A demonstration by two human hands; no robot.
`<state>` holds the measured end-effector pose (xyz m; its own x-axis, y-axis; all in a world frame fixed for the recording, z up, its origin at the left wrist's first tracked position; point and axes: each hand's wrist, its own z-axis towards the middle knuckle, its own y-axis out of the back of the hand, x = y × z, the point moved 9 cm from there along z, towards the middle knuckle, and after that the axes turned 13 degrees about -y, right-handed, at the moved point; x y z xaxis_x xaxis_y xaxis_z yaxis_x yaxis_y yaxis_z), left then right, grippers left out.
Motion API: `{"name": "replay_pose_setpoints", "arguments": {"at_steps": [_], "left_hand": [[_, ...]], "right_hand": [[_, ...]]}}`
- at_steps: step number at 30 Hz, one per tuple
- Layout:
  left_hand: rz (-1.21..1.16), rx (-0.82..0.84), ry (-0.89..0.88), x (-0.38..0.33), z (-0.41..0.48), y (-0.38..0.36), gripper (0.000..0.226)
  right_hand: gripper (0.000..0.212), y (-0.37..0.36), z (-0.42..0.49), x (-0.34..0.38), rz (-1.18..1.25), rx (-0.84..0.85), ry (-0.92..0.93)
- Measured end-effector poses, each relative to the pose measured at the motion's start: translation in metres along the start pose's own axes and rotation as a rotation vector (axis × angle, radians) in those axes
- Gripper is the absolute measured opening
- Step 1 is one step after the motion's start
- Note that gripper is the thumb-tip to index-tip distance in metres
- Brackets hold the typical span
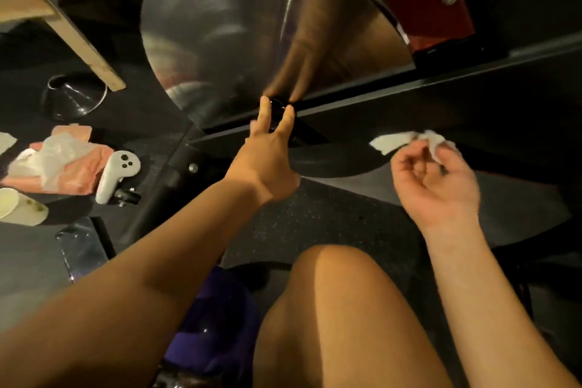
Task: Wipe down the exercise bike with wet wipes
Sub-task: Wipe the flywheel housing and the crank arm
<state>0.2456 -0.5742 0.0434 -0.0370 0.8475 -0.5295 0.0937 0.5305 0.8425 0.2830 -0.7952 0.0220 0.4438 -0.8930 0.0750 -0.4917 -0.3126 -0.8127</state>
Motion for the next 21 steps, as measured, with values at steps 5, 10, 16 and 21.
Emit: {"name": "replay_pose_setpoints", "arguments": {"at_steps": [5,10,16,21], "left_hand": [[-0.222,-0.144,0.034,-0.004,-0.008,0.009,0.081],[-0.341,-0.204,0.017,0.004,-0.018,-0.002,0.073],[-0.398,-0.083,0.137,0.032,-0.034,-0.035,0.082],[-0.431,-0.042,0.215,0.069,-0.044,-0.036,0.076]], "right_hand": [[0.027,0.011,-0.036,-0.002,-0.301,-0.037,0.041],[0.018,-0.14,-0.078,-0.071,-2.046,0.22,1.145],[0.025,-0.173,0.008,-0.183,-2.798,0.388,1.495],[0.029,-0.15,0.042,-0.279,-3.127,0.702,1.383]]}}
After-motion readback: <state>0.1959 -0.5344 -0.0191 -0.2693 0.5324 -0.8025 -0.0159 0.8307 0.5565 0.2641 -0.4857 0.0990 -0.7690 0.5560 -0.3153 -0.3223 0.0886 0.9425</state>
